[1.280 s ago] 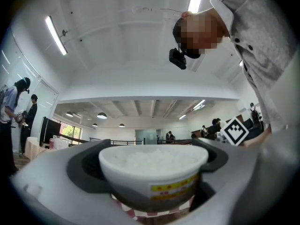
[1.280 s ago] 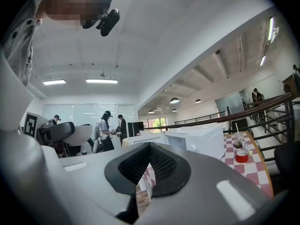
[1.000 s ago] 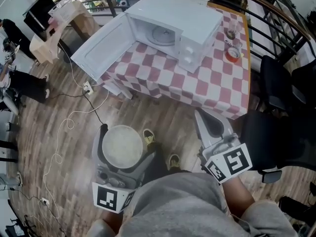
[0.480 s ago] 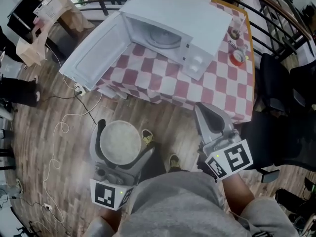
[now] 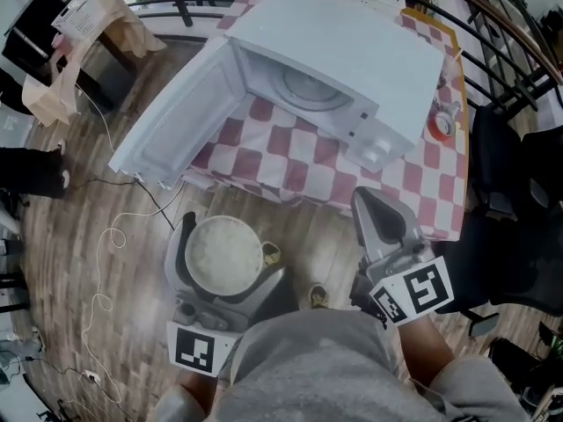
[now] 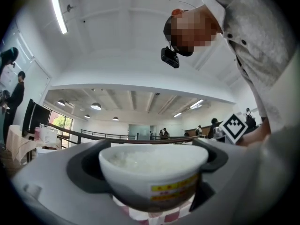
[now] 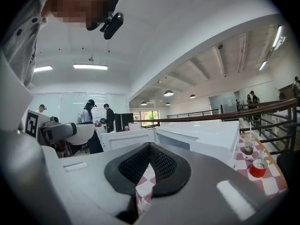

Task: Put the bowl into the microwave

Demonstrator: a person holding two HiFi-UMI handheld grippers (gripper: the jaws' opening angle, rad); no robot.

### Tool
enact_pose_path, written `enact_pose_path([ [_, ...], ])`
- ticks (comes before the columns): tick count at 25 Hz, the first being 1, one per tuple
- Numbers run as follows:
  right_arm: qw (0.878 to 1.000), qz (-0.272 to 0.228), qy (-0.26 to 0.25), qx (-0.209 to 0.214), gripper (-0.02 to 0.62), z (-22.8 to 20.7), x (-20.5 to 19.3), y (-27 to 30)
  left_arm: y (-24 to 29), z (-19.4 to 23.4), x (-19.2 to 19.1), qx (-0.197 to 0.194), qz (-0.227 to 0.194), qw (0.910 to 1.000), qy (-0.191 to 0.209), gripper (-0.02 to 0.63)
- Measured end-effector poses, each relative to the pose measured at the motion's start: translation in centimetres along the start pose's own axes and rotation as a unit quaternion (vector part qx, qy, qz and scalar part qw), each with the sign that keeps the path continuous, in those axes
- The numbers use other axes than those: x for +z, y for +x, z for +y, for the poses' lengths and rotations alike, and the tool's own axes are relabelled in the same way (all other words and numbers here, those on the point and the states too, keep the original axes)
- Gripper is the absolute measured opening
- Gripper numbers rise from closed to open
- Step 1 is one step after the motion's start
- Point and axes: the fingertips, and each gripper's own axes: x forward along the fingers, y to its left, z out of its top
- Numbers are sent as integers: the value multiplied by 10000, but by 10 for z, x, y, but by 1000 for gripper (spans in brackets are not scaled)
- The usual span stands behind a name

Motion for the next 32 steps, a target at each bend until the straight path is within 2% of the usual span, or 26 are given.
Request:
enact_pose_path([
  [6,9998,-13,-32,-179,-2,-3,9,22,18,30,6,-64,-189,9998,-50,543],
  [20,9978,-53,-125,-643,-2,2,27,67,38,78,-6,-589,-105,9979,-260,543],
  [32,9958,-115,-219,-877,-2,0,43,81,66,95,-6,-928,-96,9947,-442,543],
])
